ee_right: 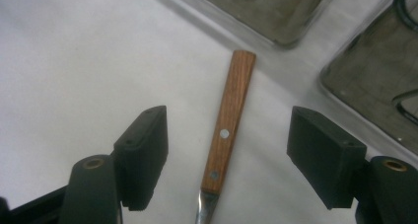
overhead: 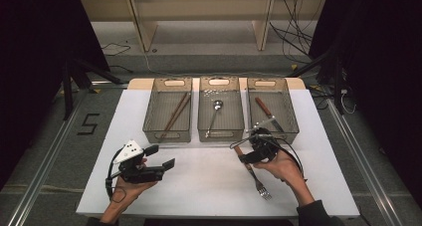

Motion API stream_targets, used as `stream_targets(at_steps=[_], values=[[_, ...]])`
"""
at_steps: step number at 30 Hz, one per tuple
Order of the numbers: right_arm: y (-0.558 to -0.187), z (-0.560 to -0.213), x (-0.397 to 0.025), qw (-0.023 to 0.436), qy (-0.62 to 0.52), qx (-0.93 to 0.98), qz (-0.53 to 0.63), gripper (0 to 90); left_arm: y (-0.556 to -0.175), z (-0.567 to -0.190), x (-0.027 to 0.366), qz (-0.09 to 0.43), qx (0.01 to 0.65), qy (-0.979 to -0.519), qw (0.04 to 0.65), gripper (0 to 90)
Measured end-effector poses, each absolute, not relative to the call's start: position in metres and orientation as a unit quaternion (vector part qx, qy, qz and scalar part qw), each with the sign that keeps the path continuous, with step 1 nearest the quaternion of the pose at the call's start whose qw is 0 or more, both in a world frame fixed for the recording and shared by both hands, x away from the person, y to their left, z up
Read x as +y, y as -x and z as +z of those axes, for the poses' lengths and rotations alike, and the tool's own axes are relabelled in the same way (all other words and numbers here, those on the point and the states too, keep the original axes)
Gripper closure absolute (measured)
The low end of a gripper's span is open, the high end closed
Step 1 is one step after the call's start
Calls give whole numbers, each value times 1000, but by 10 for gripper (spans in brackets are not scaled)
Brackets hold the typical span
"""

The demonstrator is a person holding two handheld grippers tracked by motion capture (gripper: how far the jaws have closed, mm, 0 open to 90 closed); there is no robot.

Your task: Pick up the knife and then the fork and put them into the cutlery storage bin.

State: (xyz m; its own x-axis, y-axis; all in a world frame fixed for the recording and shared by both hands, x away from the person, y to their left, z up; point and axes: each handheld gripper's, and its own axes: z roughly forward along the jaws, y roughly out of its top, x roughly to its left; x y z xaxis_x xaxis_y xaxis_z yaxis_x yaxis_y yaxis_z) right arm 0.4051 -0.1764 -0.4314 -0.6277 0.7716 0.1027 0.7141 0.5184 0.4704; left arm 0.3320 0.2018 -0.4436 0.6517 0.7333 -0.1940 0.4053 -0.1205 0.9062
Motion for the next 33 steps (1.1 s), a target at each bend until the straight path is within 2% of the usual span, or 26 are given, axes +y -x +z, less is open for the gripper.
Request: stream_targets(at_steps=[20,33], values=[[-401,-449,-174,30,-437,880,185,462,-332,-443,202,152,388,-733,537,171],[-398,-457,-165,37,-422,894,146,614,-332,-443,201,153,386,-735,536,171]])
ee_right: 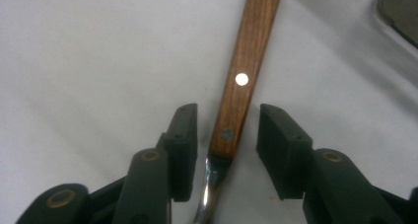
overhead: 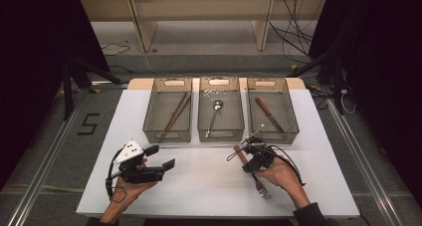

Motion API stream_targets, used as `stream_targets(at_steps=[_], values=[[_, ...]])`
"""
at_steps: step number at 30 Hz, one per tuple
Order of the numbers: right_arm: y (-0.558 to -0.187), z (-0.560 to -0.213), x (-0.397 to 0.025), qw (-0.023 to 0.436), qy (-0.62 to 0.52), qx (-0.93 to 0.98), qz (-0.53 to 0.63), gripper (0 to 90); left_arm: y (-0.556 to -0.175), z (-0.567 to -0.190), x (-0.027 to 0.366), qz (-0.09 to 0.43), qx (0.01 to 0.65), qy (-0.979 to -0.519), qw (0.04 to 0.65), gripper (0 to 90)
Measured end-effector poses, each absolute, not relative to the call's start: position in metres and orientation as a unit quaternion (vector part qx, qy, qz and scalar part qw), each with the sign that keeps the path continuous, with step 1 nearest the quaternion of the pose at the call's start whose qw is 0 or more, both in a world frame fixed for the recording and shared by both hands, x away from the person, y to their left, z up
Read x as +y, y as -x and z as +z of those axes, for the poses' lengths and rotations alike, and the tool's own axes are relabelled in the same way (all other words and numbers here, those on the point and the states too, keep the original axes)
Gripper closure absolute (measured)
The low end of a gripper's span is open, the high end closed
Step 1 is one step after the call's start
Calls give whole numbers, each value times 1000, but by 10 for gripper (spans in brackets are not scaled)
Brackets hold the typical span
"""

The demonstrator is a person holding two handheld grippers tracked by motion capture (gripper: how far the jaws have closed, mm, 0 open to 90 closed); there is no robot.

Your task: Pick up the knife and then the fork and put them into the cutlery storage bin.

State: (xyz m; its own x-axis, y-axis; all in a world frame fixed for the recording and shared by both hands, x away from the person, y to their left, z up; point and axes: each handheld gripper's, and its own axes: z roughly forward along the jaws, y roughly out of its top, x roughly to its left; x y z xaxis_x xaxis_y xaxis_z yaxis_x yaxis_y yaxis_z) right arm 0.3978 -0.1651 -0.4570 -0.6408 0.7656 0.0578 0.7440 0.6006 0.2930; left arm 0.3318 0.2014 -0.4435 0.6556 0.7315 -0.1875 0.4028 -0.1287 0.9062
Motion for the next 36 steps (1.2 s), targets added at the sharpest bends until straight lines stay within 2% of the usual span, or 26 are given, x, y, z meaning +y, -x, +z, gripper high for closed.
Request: stream_targets(at_steps=[6,14,20,36], values=[[-397,-458,-161,52,-415,899,132,681,-332,-444,201,153,386,-735,536,171],[-398,-458,-160,51,-412,901,123,707,-332,-444,201,153,384,-738,534,171],[-398,-458,-160,54,-408,903,121,770,-332,-444,201,152,384,-738,534,171],[-397,-454,-165,55,-393,907,143,779,-332,-445,200,153,386,-737,532,171]])
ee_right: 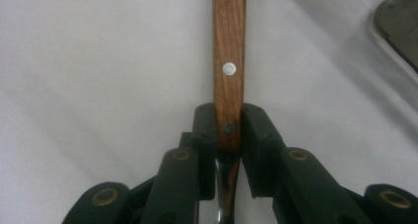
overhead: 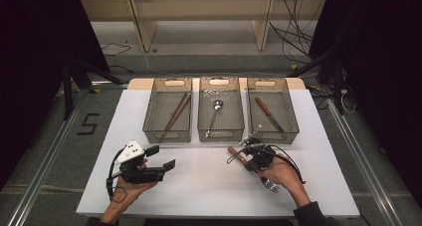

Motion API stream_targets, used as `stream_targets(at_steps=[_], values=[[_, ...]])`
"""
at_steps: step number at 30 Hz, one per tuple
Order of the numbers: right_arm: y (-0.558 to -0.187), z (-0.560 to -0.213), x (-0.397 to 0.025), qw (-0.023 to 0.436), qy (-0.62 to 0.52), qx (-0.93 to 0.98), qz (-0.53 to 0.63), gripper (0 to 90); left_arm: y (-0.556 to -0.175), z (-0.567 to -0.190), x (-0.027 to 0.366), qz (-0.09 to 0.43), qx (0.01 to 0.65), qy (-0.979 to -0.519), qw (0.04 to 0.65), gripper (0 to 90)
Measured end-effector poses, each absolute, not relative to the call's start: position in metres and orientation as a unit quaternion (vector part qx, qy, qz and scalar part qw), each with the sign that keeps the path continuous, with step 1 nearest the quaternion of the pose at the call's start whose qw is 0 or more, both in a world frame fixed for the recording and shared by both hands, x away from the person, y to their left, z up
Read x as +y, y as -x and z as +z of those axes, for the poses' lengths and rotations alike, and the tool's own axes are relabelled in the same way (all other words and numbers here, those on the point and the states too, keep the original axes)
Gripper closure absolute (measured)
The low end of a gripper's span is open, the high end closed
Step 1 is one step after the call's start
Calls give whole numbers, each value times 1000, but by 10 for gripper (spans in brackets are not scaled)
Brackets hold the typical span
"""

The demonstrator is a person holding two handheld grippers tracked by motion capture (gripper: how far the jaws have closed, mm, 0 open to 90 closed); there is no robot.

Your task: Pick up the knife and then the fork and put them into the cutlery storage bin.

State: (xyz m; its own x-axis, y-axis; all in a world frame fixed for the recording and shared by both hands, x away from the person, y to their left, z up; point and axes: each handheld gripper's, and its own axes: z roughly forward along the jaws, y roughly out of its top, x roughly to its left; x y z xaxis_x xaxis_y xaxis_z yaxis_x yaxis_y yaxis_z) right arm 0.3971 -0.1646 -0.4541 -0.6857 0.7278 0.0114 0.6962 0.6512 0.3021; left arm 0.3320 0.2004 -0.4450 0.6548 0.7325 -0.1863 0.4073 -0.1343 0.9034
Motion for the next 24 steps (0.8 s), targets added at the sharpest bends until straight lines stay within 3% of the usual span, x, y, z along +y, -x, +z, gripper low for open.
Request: stream_targets(at_steps=[24], values=[[-393,-414,-181,89,-388,890,223,780,-332,-445,201,152,387,-736,535,171]])
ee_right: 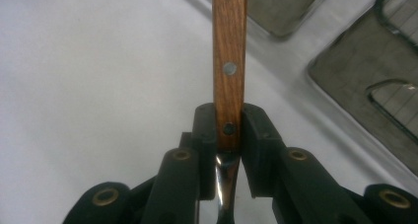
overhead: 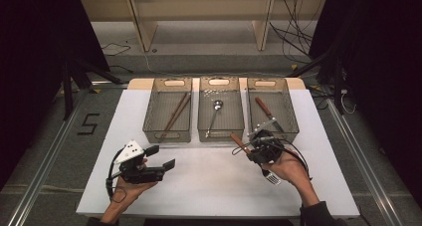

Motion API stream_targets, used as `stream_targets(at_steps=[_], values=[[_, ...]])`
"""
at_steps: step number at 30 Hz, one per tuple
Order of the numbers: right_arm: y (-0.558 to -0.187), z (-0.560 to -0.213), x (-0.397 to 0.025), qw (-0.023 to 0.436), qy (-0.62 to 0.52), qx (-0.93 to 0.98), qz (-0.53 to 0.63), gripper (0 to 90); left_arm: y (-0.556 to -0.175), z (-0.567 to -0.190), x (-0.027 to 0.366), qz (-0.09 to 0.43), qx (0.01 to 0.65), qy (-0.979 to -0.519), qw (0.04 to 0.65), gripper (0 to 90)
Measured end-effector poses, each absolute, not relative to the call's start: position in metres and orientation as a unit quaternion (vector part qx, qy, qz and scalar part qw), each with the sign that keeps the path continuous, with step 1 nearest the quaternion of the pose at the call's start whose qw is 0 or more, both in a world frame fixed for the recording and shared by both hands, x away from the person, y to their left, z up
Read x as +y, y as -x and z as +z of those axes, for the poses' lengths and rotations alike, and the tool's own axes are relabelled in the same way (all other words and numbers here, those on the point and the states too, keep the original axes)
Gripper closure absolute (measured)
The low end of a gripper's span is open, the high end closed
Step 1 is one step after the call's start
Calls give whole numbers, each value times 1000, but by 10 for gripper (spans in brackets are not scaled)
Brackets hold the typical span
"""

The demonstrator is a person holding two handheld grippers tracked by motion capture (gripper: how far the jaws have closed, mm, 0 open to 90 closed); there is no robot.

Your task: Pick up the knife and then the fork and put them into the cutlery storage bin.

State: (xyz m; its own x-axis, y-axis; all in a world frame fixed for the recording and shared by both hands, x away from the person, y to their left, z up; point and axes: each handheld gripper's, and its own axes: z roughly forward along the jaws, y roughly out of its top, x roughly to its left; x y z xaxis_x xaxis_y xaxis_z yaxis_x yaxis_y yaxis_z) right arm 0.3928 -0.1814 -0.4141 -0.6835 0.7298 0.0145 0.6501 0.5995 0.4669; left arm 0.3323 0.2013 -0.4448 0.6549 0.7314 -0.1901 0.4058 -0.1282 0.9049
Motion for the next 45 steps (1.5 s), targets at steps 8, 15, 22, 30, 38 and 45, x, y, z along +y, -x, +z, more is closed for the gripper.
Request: stream_targets(at_steps=[8,15,22,30,38,45], values=[[-398,-398,-197,103,-398,874,258,780,-332,-445,202,153,388,-732,538,171],[-407,-385,-211,115,-415,856,284,780,-333,-445,203,152,388,-729,544,171],[-420,-376,-220,125,-430,842,300,780,-332,-445,204,152,388,-724,549,169],[-430,-370,-224,132,-436,838,302,780,-332,-445,204,151,389,-723,551,168],[-438,-362,-226,140,-438,831,313,779,-333,-445,204,152,387,-725,549,167],[-448,-354,-229,149,-442,826,316,779,-332,-444,204,151,387,-724,551,167]])
